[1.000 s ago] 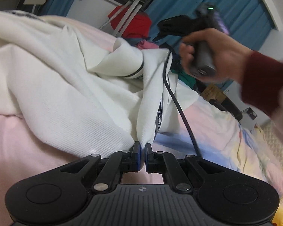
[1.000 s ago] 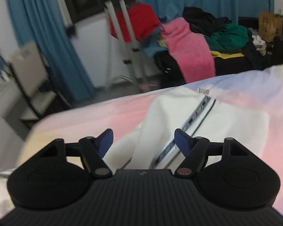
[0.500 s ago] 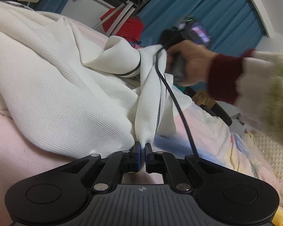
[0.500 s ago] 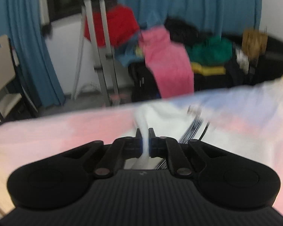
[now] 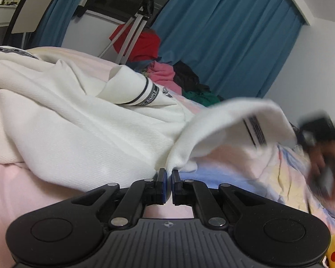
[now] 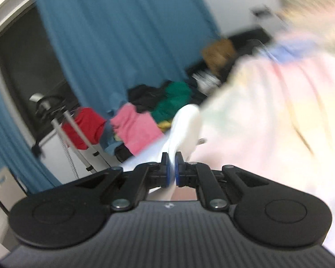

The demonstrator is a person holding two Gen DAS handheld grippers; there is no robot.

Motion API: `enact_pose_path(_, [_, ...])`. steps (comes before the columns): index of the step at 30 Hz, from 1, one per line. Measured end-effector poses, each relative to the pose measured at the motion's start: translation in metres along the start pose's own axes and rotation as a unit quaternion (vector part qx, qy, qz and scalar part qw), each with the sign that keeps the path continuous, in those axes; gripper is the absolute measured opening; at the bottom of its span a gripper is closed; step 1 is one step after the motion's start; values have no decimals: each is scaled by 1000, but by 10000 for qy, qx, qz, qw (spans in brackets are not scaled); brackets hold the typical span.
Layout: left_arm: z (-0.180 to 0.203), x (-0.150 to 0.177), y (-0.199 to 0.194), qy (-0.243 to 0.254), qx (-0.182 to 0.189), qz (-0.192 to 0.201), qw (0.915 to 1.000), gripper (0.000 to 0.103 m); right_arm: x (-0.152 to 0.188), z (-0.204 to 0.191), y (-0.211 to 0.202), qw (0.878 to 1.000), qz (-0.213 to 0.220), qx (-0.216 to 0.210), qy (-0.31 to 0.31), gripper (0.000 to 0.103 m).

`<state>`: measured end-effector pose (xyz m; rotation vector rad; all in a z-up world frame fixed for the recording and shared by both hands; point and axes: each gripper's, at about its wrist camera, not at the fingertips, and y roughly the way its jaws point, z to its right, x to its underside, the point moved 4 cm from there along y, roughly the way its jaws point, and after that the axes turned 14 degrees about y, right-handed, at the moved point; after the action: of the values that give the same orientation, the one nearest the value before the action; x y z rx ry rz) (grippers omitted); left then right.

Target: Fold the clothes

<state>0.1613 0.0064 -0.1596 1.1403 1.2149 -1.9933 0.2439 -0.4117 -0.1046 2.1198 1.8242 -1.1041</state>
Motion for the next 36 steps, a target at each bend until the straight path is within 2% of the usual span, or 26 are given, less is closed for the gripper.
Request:
enact_pose_path(2, [-1,-1,-3,15,-90,-67,9999,4,8,45,-12,9980,-331,208,503,7])
enact_pose_path(4, [-2,-5,-5,22,-191,-132,9997,4,17,84,-20,9902,-688,468,1120,7])
enact_pose_path(7, [0,-9,-12,65,-325,-188,9993,5,30,115,-22,9660,-1325,499,2162,10])
enact_pose_path(9, [2,-12,-15,183,-416,-208,9988,5,37,118,-16,9543,-1656,437,2448,11])
enact_pose_path(10, [2,-13,-16,194,-443,-218,9986,5,39,118,-13,9503,-1744,336,2556,15])
enact_pose_path(11, [2,-14,-17,175,-461,-236,9985,5,40,118,-9,9464,-1819,236,2659,29])
enact_pose_path(12, [2,-14,-17,150,-480,-265,9984,5,42,119,-6,9435,-1852,150,2742,37])
enact_pose_path(13, [2,-13,-18,125,-501,-299,9982,5,44,119,-3,9413,-1865,117,2811,54])
enact_pose_path(14, [2,-11,-18,109,-521,-329,9980,5,45,120,0,9397,-1870,146,2858,61])
enact_pose_path(17, [-1,-6,-11,104,-551,-377,9977,5,44,124,13,9396,-1807,287,2892,61])
enact_pose_path(20, [-4,-1,-7,64,-555,-402,9976,5,35,128,27,9471,-1650,503,2706,60])
enact_pose_path(22, [-6,0,-7,8,-542,-402,9977,5,32,132,40,9530,-1550,634,2524,51])
enact_pose_path(24, [-6,-1,-6,-9,-545,-395,9977,5,29,135,51,9580,-1457,703,2366,34])
enact_pose_path(25, [-6,-2,-6,9,-552,-386,9977,5,28,136,56,9605,-1426,726,2277,19])
enact_pose_path(26, [-6,-2,-6,29,-553,-368,9978,5,25,135,60,9637,-1411,737,2142,9])
enact_pose_path(29, [-5,-5,-6,111,-459,-219,9986,5,13,132,65,9757,-1272,589,1687,5])
enact_pose_path(31, [-2,-10,-10,191,-337,-55,9992,5,2,129,60,9820,-980,447,1554,5])
enact_pose_path(34, [5,-18,-18,392,-144,154,9990,5,-24,124,40,9880,-206,70,1529,5])
enact_pose_path(36, [10,-20,-22,550,20,184,9983,6,-44,125,21,9884,413,104,1457,5])
